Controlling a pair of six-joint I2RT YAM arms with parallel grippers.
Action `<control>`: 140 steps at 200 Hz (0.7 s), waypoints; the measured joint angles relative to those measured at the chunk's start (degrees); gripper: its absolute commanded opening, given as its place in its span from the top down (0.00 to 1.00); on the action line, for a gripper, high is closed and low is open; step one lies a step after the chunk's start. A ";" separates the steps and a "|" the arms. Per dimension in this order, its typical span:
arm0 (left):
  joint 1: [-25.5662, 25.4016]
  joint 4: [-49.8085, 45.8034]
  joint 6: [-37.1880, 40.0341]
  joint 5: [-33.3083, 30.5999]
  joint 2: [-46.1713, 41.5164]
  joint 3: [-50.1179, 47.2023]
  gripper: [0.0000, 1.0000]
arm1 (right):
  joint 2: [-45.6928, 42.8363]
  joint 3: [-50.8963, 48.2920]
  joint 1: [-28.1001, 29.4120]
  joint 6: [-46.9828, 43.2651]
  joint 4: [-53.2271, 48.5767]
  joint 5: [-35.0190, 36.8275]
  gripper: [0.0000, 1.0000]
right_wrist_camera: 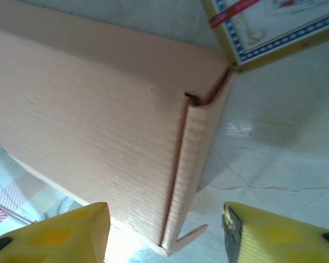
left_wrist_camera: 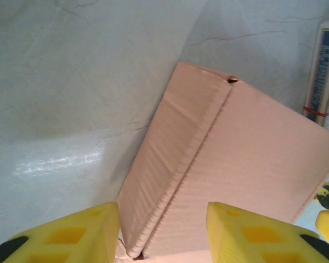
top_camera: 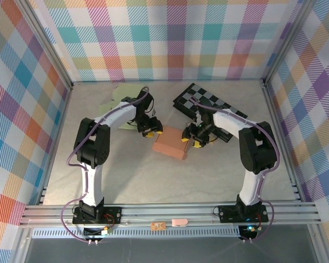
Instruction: Fold the paper box
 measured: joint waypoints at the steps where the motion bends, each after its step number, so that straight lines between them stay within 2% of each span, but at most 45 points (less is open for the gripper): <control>1: 0.04 0.07 0.00 0.17 0.00 0.00 0.54 | -0.04 -0.09 -0.07 -0.07 0.04 -0.11 0.33; 51: 2.38 3.61 0.24 7.69 0.74 -1.79 0.55 | -0.98 -5.51 -3.32 -2.05 5.05 -7.37 0.27; 99: 2.69 6.38 0.92 9.81 2.25 -3.48 0.60 | -0.94 -8.72 -3.32 -0.72 10.58 -10.64 0.25; 140: 2.69 8.57 1.14 11.23 2.29 -5.42 0.70 | -0.37 -8.76 -3.32 -0.22 14.05 -11.78 0.25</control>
